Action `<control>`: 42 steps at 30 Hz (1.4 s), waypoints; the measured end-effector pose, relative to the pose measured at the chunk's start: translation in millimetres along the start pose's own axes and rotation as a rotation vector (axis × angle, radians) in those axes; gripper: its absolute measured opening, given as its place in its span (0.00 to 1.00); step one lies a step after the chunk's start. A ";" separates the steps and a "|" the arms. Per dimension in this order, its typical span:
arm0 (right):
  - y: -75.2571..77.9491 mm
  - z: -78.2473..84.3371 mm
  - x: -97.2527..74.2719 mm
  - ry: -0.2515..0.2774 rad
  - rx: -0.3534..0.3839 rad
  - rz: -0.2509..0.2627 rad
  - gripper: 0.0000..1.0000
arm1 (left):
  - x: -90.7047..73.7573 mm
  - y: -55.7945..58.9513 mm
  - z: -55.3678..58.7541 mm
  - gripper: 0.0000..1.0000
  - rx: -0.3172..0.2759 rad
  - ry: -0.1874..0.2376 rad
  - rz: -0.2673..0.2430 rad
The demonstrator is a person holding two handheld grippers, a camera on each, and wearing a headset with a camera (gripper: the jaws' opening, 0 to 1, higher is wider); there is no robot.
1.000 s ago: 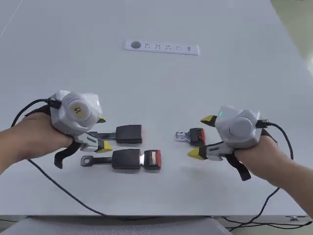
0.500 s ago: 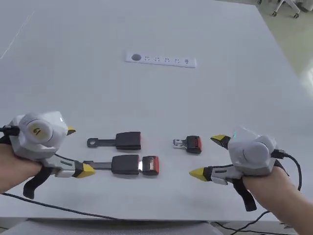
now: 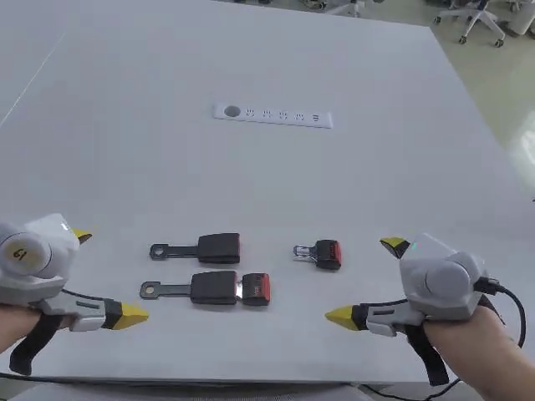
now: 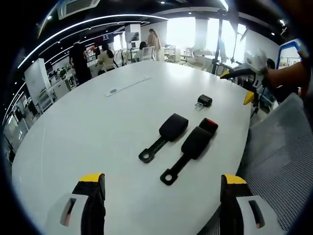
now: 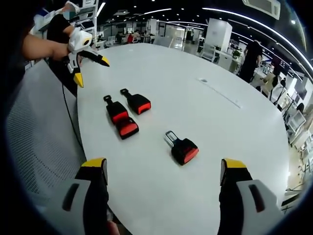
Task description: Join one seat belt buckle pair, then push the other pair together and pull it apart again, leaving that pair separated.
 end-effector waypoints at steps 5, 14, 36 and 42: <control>-5.0 -1.0 0.1 0.006 0.000 0.005 1.00 | -5.6 1.4 6.0 1.00 -0.023 0.006 -0.006; -14.1 -2.7 -3.7 0.027 0.044 -0.003 1.00 | -13.6 1.7 11.8 1.00 -0.025 0.021 -0.031; -22.1 14.2 -2.6 0.004 0.108 -0.008 1.00 | -18.9 3.7 7.1 1.00 -0.063 0.065 -0.016; -20.8 13.8 -3.0 0.008 0.115 -0.005 1.00 | -17.8 4.5 5.0 1.00 -0.058 0.071 -0.019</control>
Point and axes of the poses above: the centre of the closed fingertips' face, and the gripper's own axes: x roughly forward along the fingers, y roughly to its right, z roughly out of its underside, the point moved 2 cm from there along -x, roughly backward along the fingers, and after that the axes turned 11 degrees about -x, right-handed, at the moved point
